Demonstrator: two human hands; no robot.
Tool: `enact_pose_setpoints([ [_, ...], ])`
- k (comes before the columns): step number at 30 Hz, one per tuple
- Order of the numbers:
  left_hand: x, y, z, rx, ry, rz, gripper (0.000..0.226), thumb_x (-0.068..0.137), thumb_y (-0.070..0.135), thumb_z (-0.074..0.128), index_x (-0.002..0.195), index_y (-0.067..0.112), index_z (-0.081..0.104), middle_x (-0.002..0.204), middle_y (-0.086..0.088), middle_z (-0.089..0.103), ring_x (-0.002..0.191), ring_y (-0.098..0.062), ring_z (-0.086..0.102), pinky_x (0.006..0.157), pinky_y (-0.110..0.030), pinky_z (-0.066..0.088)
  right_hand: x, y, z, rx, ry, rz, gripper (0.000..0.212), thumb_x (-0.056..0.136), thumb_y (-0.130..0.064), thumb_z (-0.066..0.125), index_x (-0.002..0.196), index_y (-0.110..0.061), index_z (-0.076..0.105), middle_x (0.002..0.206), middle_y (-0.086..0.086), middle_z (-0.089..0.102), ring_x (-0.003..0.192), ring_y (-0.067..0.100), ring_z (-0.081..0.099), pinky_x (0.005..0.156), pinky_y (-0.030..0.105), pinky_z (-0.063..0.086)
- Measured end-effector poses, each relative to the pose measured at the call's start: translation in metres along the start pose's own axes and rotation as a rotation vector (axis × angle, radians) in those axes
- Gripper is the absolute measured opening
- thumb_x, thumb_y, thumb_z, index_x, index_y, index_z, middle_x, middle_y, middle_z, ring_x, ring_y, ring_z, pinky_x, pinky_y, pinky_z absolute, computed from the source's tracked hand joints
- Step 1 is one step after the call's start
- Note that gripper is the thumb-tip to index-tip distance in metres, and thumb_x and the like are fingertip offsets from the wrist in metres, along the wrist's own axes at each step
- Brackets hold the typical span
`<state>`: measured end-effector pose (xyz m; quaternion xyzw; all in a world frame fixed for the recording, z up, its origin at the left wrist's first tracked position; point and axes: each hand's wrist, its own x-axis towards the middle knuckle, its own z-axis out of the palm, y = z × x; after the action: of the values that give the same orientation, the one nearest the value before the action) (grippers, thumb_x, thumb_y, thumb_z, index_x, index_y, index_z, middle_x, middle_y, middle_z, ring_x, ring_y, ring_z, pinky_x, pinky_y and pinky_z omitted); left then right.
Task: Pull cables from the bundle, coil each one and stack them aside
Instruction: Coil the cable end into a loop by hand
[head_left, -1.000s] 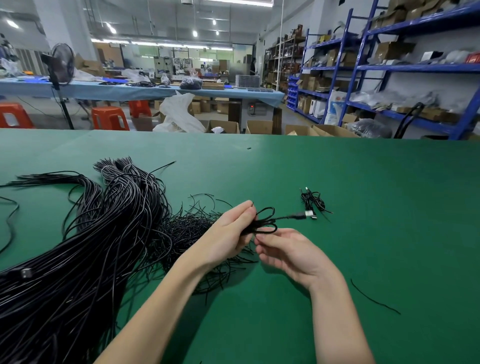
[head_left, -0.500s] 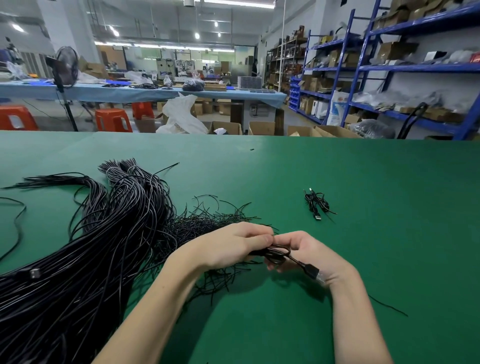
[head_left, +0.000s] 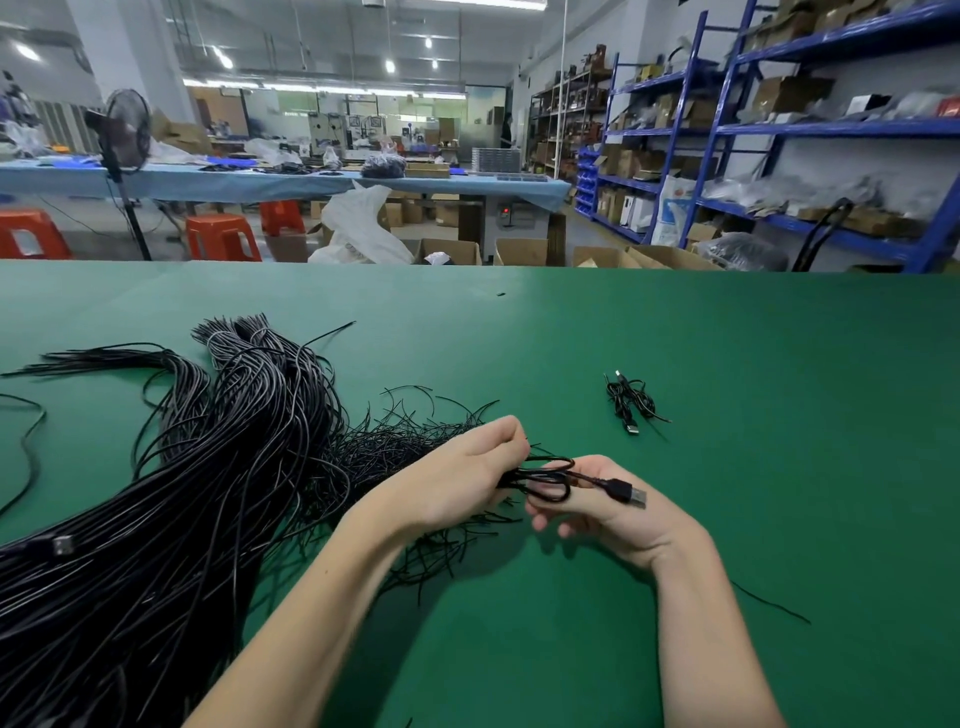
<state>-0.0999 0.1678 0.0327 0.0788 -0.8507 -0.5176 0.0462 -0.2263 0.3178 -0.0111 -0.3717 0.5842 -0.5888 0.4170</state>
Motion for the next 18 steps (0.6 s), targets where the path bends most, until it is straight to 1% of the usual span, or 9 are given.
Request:
enact_pose_setpoints([
  [2,0.001,0.0,0.002,-0.04,-0.013,0.021,0.027,0.109,0.027,0.039,0.084,0.017,0.04,0.056,0.014,0.039,0.046,-0.005,0.03,0.042,-0.013,0.025,0.0,0.001,0.0,0.003,-0.007,0.018,0.012,0.078,-0.026,0.08,0.083,-0.015,0.077,0.082,0.005,0.073,0.071,0.011,0.067,0.054,0.016,0.047],
  [4,0.0,0.002,0.004,-0.066,-0.049,0.036,0.027,0.11,0.027,0.038,0.084,0.018,0.041,0.05,0.016,0.044,0.043,-0.002,0.03,0.04,-0.013,0.024,0.001,0.002,0.001,-0.044,-0.024,0.014,0.007,0.081,-0.023,0.074,0.083,-0.017,0.077,0.083,0.005,0.072,0.071,0.011,0.066,0.054,0.017,0.046],
  [6,0.0,0.002,0.004,-0.066,-0.066,0.039,0.03,0.11,0.03,0.038,0.086,0.013,0.046,0.048,0.015,0.046,0.041,-0.002,0.029,0.039,-0.014,0.024,0.003,0.003,0.002,-0.075,-0.029,0.003,0.008,0.08,-0.023,0.071,0.084,-0.018,0.076,0.083,0.004,0.073,0.07,0.011,0.066,0.053,0.018,0.046],
  [8,0.0,0.001,0.002,-0.036,-0.064,0.037,0.037,0.109,0.032,0.039,0.086,0.005,0.05,0.048,0.014,0.043,0.041,-0.003,0.028,0.039,-0.016,0.024,0.004,0.002,0.001,-0.052,-0.024,-0.002,0.016,0.076,-0.023,0.073,0.088,-0.013,0.075,0.079,0.002,0.073,0.068,0.009,0.067,0.051,0.015,0.046],
  [9,0.0,0.0,0.001,-0.009,-0.072,0.037,0.038,0.109,0.032,0.04,0.084,0.005,0.051,0.049,0.014,0.041,0.042,-0.004,0.029,0.04,-0.016,0.024,0.005,0.001,0.0,-0.047,-0.016,0.003,0.018,0.076,-0.024,0.074,0.09,-0.013,0.076,0.078,0.002,0.073,0.066,0.009,0.066,0.051,0.015,0.046],
  [12,-0.002,0.002,-0.002,0.093,-0.156,0.036,0.035,0.109,0.035,0.041,0.078,0.02,0.05,0.053,0.016,0.039,0.046,-0.005,0.031,0.043,-0.017,0.026,0.006,0.002,-0.005,-0.114,0.008,0.015,0.014,0.081,-0.026,0.072,0.088,-0.017,0.081,0.074,0.002,0.073,0.061,0.009,0.062,0.05,0.017,0.043],
  [13,-0.002,0.003,-0.003,0.14,-0.191,0.043,0.035,0.108,0.037,0.041,0.077,0.022,0.048,0.056,0.016,0.038,0.049,-0.006,0.031,0.045,-0.017,0.027,0.006,0.003,-0.005,-0.123,0.003,0.019,0.013,0.083,-0.025,0.072,0.089,-0.017,0.081,0.075,0.002,0.073,0.061,0.008,0.062,0.05,0.017,0.044],
  [16,-0.005,0.004,-0.007,0.32,-0.275,0.08,0.034,0.107,0.04,0.043,0.078,0.022,0.044,0.065,0.011,0.037,0.056,-0.008,0.032,0.052,-0.021,0.03,0.008,0.006,-0.008,-0.153,-0.018,0.044,0.023,0.082,-0.019,0.072,0.099,-0.005,0.078,0.081,0.004,0.074,0.064,0.009,0.061,0.056,0.019,0.045],
  [18,-0.006,0.005,-0.009,0.393,-0.317,0.081,0.033,0.106,0.039,0.045,0.078,0.022,0.046,0.068,0.007,0.038,0.06,-0.011,0.034,0.058,-0.027,0.031,0.007,0.005,-0.009,-0.175,-0.051,0.069,0.029,0.08,-0.02,0.075,0.101,0.001,0.075,0.079,0.005,0.069,0.061,0.011,0.054,0.056,0.02,0.039],
])
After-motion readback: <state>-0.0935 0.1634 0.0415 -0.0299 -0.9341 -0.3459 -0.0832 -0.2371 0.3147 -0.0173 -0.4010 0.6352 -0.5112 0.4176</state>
